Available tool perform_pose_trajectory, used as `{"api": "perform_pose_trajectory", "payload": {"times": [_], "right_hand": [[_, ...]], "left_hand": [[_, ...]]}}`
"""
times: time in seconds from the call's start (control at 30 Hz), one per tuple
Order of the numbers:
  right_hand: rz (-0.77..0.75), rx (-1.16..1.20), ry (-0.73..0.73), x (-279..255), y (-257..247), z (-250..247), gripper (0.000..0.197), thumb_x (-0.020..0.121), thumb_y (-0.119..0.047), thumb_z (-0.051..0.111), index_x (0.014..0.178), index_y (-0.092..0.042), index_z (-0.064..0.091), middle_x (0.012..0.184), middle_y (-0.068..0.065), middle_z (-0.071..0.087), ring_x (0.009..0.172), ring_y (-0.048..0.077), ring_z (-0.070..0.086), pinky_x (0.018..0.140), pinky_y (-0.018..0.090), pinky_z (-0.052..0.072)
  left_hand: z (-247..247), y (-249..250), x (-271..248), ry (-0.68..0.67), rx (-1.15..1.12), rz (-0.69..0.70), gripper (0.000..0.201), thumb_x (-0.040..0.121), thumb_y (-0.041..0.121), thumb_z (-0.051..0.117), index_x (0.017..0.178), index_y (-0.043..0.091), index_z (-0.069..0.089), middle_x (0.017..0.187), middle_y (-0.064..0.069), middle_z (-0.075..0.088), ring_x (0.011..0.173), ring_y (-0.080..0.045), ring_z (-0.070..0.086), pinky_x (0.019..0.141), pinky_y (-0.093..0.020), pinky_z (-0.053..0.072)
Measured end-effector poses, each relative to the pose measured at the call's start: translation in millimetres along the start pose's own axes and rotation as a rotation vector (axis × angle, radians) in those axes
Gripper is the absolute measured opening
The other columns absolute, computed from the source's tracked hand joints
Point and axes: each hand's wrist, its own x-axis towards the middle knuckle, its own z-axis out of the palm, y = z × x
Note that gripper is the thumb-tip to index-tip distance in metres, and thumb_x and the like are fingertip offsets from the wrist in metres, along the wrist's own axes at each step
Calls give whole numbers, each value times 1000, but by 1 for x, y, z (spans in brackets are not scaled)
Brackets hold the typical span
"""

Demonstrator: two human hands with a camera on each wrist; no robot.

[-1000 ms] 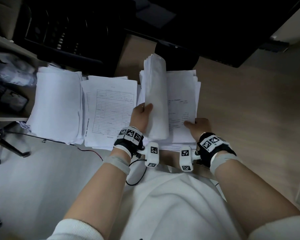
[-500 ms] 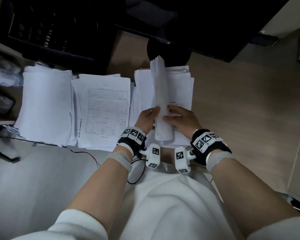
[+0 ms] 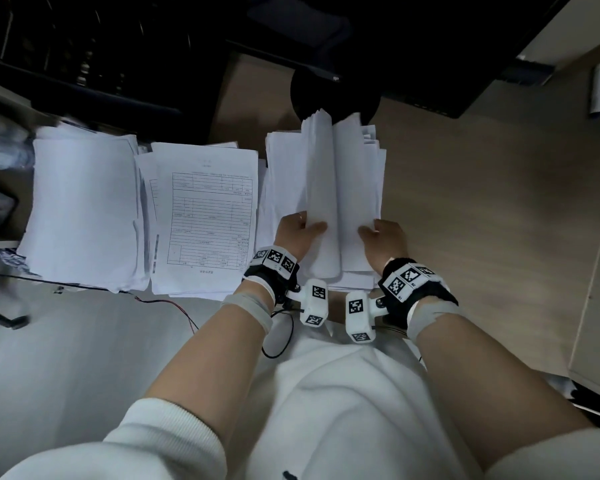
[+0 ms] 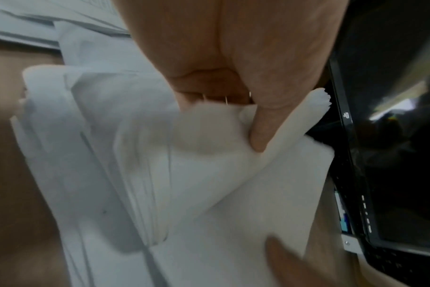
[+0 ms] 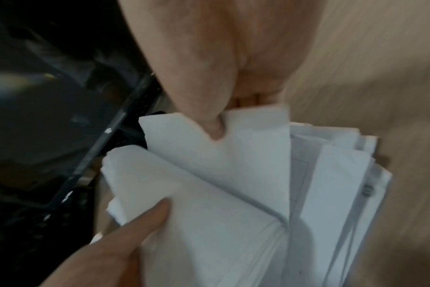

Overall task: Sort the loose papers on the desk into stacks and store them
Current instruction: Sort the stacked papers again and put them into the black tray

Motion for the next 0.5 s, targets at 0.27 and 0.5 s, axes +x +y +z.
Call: {"api": "perform_pose_trajectory", "payload": {"times": [0.27,0.5], "right_hand": [[187,-22,18,22,31,10,27,93,-23,58,102,0,69,100,16,69,93,32,64,77,32,46],[72,85,125,13,25,10,36,87,-29,53,112,-6,65,113,15,70,100,34,67,88,38,54]], "left_hand": [[-42,-5,-13,171,-154,41,15,91,6,65,102,17,66,107,-11,73,102,-32,69,94,-50,56],[-52,1,-37,229,-187,143,22,91,6,66,113,10,65,110,-10,72,102,-28,69,96,-48,55]]}}
